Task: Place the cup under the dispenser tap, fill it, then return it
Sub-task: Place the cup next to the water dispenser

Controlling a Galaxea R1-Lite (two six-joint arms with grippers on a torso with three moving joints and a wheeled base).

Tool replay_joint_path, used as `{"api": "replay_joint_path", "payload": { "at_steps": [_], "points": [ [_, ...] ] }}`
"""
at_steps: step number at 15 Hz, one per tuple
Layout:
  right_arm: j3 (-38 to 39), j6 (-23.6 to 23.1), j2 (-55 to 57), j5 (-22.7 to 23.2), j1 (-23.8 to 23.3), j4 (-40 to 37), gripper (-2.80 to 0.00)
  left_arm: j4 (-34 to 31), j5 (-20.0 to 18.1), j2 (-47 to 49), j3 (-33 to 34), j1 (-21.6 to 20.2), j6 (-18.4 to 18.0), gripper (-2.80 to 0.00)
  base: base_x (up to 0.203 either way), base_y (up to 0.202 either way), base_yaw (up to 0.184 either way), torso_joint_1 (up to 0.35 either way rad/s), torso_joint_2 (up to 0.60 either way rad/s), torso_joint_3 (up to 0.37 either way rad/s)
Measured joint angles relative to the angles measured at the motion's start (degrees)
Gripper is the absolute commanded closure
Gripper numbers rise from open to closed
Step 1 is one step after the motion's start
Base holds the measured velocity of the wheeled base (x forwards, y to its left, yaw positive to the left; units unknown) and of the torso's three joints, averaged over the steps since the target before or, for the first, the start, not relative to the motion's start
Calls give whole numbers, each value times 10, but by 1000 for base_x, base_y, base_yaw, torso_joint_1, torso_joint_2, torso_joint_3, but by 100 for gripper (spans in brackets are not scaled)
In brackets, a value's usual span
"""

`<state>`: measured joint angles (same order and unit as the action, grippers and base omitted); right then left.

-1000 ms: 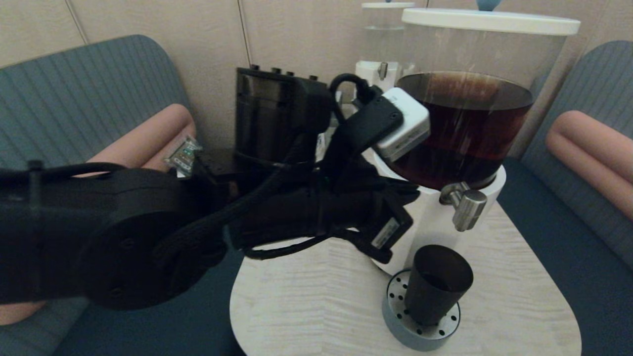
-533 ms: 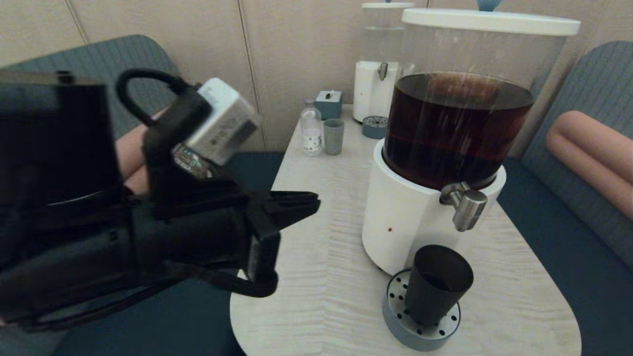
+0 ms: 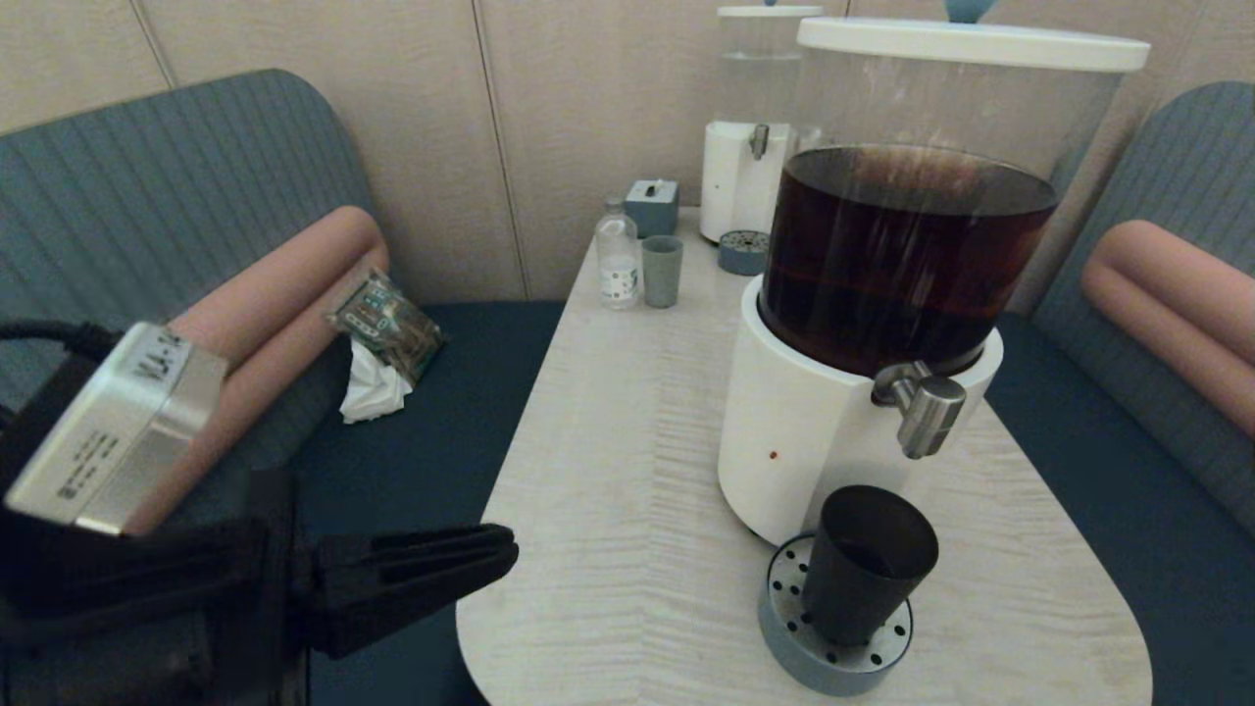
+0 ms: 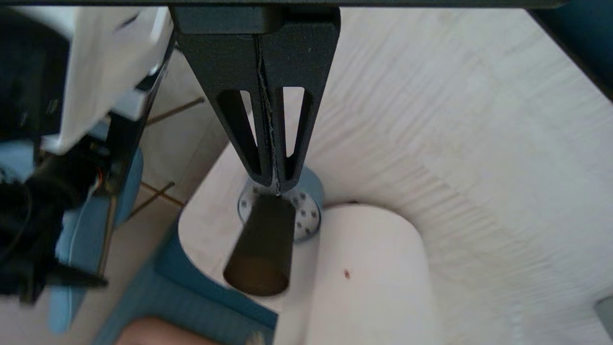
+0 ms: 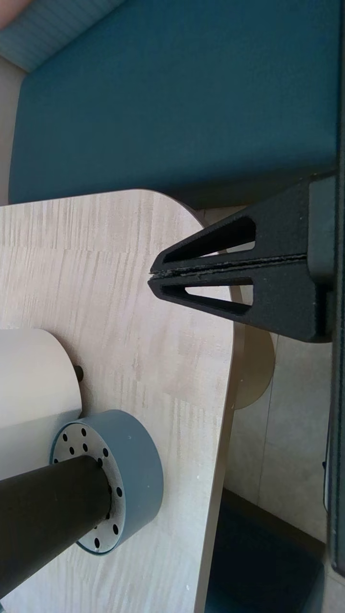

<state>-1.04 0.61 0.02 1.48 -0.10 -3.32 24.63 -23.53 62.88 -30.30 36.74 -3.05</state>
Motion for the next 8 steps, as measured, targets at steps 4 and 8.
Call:
{"api": "replay_joint_path", "payload": {
  "at_steps": [4,8],
  "points": [
    [0,0,0,0,0,0,0,107,-41,25,62,-2,-28,0,0,0,0,0,0,0],
    [0,0,0,0,0,0,0,194,-55,96,77,0,-49,0,0,0,0,0,0,0]
  ]
}}
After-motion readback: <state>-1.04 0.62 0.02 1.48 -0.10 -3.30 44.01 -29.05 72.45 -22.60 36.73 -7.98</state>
